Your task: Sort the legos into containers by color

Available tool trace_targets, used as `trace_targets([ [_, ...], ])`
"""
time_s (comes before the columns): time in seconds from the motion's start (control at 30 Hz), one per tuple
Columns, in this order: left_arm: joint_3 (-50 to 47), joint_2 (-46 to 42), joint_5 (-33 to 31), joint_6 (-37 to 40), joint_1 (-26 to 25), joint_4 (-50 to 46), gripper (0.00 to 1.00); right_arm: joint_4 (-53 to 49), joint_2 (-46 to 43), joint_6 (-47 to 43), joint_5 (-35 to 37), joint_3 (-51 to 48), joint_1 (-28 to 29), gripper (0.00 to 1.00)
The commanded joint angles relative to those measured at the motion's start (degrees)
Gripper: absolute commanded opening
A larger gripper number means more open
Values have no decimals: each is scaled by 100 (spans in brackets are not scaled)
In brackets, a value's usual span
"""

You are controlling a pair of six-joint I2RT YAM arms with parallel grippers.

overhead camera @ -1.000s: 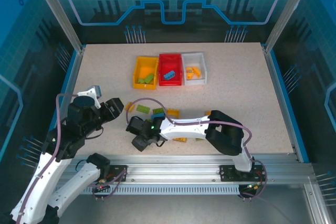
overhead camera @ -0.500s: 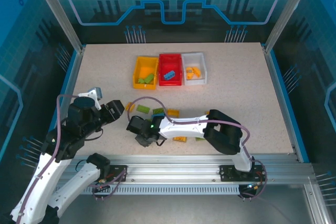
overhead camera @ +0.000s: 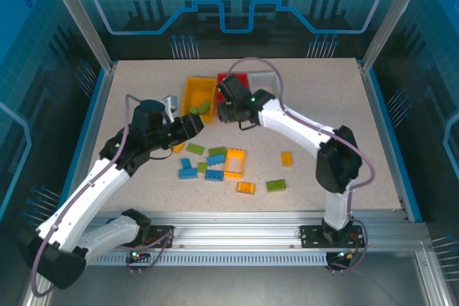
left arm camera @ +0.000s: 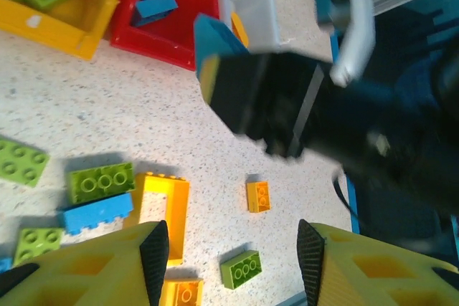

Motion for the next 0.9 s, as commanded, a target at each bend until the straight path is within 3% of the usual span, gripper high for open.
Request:
trace_targets([
  [0.0, 330, 272, -64, 56, -242, 706, 54, -774, 831, 200, -281, 1112, -337, 33],
  [0.27, 496, 929, -1115, 464, -791, 1052, 54, -1310, 2502, 404, -755, 3042, -840, 35],
  [0.47, 412, 1169, -1286, 393, -942, 1254, 54, -1429, 3136, 302, -1065, 3728, -964, 38],
  [0.7, 332, 1165, -1368, 400, -1050, 1166, 54, -1315, 2872, 173, -1086, 3643, -973, 55],
  [0.87, 242, 1081, -1468, 338, -1082, 987, 54, -1109, 2293, 66, -915, 3273, -892, 56],
])
